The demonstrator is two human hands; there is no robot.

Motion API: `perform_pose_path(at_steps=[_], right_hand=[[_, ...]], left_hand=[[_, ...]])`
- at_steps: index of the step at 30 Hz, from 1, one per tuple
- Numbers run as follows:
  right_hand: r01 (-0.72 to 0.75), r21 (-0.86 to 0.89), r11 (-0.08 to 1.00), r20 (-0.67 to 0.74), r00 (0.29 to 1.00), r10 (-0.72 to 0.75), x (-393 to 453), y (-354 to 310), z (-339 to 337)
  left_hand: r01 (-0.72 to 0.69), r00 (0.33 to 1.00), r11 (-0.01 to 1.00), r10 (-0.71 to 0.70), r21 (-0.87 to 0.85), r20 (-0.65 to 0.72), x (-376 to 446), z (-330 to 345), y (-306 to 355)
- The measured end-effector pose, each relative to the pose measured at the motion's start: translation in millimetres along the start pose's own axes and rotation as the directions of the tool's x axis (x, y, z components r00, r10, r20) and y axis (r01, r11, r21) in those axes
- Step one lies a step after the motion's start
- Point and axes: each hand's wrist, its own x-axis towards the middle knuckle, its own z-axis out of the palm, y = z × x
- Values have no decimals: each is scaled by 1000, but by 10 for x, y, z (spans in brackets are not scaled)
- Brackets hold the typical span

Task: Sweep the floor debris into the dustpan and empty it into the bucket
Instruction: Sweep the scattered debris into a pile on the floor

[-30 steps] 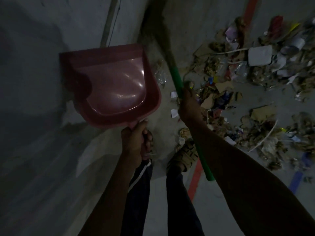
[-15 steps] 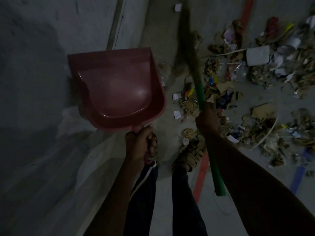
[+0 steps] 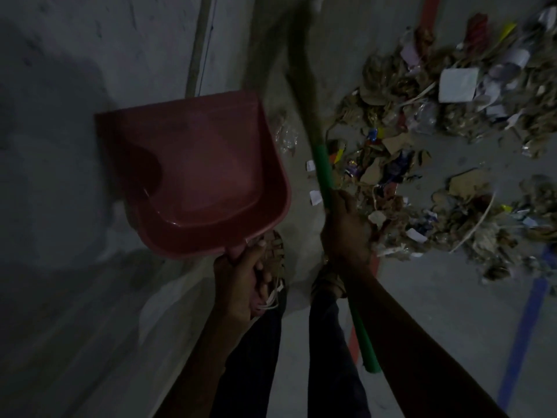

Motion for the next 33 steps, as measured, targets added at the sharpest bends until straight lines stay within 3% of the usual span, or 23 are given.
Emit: perform_pose_path(at_steps=[5, 8, 16, 23, 27, 33], right_hand=[[91, -22, 996, 223, 971, -84, 48, -205, 367], [19, -73, 997, 294, 956, 3, 12, -141, 444], [-254, -88, 963, 120, 957, 263, -331, 540, 158], [-308, -84, 948, -64, 951, 304, -590, 1023, 39], [-166, -64, 984, -81, 984, 161, -758, 1072, 33], [137, -88, 987, 103, 986, -128, -865, 1095, 241]], left_hand=[[-4, 999, 1000, 4, 12, -34, 31, -164, -83], [-27, 1000, 1000, 27, 3, -16, 42, -168, -82], [-45, 999, 999, 45, 13, 5, -63, -180, -136], [-9, 996, 996, 1, -93, -88, -80, -162, -480], [-45, 996, 985, 32, -164, -79, -165, 14, -634], [-71, 996, 988, 62, -138, -70, -265, 265, -793]])
